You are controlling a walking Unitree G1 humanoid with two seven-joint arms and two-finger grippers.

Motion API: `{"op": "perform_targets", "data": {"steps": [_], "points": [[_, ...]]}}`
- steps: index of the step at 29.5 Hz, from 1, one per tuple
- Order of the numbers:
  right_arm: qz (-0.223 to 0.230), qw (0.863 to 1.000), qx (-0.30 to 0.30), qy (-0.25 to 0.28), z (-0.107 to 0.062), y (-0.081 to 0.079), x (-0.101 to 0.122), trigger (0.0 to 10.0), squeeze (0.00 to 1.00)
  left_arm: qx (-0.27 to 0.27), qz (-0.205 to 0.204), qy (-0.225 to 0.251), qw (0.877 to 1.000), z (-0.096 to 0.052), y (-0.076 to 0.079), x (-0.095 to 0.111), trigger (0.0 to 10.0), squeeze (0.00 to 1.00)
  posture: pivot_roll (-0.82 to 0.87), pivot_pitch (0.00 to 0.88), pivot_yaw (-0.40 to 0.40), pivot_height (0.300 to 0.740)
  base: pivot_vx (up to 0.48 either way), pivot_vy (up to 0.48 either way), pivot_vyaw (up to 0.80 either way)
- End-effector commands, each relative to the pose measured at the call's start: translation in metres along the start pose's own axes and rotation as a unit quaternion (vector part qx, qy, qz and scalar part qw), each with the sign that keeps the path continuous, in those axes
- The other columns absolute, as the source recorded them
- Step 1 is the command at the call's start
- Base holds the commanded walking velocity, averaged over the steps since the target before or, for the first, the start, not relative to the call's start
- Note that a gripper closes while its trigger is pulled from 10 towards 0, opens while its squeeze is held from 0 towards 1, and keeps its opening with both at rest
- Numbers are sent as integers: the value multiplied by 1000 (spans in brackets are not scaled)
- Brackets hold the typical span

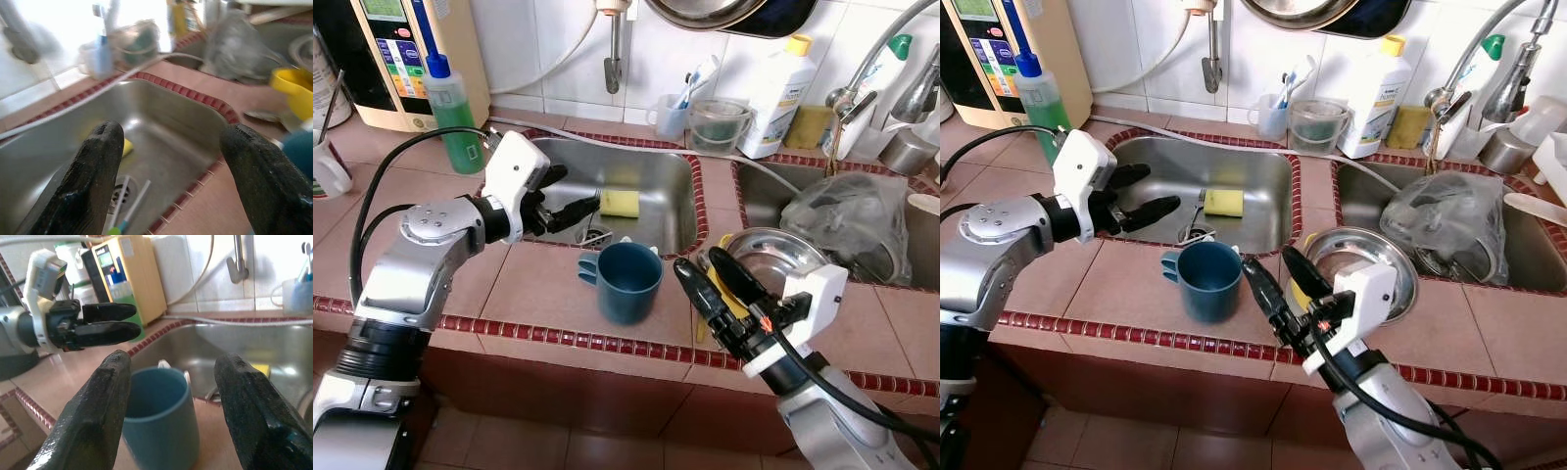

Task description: Kitchen organization

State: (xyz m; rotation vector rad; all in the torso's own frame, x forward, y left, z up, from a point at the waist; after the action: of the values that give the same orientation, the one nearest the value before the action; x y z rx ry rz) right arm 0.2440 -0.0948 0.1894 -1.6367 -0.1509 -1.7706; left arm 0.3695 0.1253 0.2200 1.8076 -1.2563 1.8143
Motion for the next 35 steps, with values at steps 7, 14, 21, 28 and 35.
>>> {"op": "perform_targets", "data": {"steps": [7,14,21,28,35], "points": [[-9,1000,0,-12,-10,-1,2,10000,0,-43,0,-23,999,-7,18,2,10000,0,-43,88,-6,740,0,0,0],[-12,1000,-4,-20,-14,1,1,10000,0,-73,-26,-50,996,-12,42,-3,10000,0,-44,97,-4,740,0,0,0],[-14,1000,-5,-27,-17,3,0,10000,0,-91,-51,-52,993,-12,59,3,10000,0,-40,108,-7,740,0,0,0],[-14,999,-8,-30,-18,4,0,10000,0,-83,-71,-106,988,-4,63,-2,10000,0,-46,109,-7,740,0,0,0],[-14,999,-8,-29,-18,3,0,10000,0,-65,-79,-117,988,4,61,-3,10000,0,-53,104,-4,740,0,0,0]]}}
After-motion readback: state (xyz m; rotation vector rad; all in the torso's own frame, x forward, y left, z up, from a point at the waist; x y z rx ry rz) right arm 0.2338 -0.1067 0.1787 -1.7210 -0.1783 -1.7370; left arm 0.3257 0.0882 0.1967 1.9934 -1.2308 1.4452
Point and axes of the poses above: a point about 5 cm out from each wrist's last joint towards the gripper, its own z axis pointing out of the wrist towards the gripper, its own x axis along the axis of the wrist's last joint, y = z × x, the point moved 5 cm from there along z, pointing out of the wrist towards the gripper, and after that the axes turned 6 degrees about z, right-handed, at the moved point
